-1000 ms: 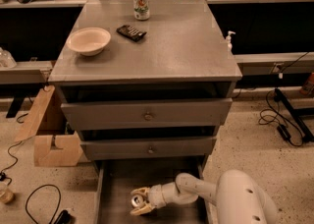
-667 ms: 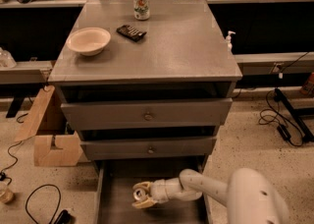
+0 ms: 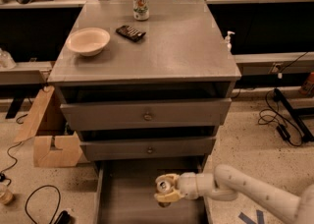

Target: Pick orange can from bottom drawer and place on counter

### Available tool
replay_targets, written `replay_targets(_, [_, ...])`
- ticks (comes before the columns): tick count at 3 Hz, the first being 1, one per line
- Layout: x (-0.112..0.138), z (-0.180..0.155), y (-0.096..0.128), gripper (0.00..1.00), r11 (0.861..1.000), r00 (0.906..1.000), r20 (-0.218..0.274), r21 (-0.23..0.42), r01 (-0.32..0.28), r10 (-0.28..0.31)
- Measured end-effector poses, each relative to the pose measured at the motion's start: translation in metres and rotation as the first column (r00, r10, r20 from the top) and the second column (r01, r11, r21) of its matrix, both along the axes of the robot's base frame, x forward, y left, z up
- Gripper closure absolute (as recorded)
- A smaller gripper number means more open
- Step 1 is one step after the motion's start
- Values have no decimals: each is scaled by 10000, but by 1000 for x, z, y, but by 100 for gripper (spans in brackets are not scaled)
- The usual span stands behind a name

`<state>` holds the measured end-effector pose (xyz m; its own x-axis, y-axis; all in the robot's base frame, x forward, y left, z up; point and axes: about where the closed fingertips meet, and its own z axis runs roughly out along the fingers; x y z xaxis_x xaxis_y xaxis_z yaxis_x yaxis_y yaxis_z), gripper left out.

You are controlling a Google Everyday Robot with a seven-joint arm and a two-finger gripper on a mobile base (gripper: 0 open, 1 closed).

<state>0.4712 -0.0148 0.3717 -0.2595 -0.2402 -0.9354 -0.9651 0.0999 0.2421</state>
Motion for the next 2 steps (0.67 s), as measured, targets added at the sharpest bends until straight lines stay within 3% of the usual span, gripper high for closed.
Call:
replay_targets(1, [14,130,-74,100,9949,9937,-557,229,986,-972])
replay_targets(2, [55,226,-115,100,9854,9852,-284,185,1695,-1689])
